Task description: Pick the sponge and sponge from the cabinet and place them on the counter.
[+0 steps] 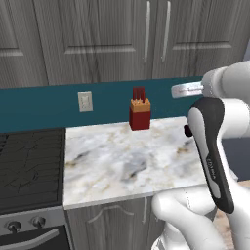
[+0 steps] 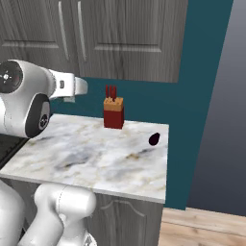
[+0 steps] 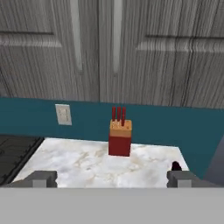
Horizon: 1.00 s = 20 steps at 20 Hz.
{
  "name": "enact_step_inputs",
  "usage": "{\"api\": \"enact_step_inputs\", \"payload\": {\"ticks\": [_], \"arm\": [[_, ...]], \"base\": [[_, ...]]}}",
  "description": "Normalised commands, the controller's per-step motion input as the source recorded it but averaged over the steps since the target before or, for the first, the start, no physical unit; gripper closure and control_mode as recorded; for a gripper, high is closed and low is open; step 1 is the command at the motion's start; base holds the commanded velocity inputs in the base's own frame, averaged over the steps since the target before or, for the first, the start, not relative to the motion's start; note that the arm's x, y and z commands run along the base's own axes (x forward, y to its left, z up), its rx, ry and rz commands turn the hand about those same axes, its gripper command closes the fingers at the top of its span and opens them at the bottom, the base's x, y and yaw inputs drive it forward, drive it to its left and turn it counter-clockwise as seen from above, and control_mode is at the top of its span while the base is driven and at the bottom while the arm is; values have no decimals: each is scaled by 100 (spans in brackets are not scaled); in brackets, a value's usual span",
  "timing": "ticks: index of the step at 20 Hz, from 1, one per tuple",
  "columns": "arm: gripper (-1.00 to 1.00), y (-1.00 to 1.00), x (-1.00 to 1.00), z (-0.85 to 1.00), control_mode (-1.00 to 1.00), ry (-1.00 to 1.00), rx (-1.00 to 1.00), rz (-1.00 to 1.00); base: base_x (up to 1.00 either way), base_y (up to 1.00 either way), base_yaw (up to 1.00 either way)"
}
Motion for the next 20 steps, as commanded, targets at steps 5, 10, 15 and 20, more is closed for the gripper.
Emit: {"api": "enact_step_inputs", "payload": {"ticks": [5, 10, 15, 20], "arm": [[-100, -2, -20, 15, -100, -21, 1, 0], [-100, -1, -16, 12, -100, -17, 1, 0], [-100, 0, -17, 25, -100, -15, 2, 0], [-100, 0, -9, 28, -100, -13, 1, 0]], "base": [[0, 0, 0], [0, 0, 0], [0, 0, 0], [0, 0, 0]]}}
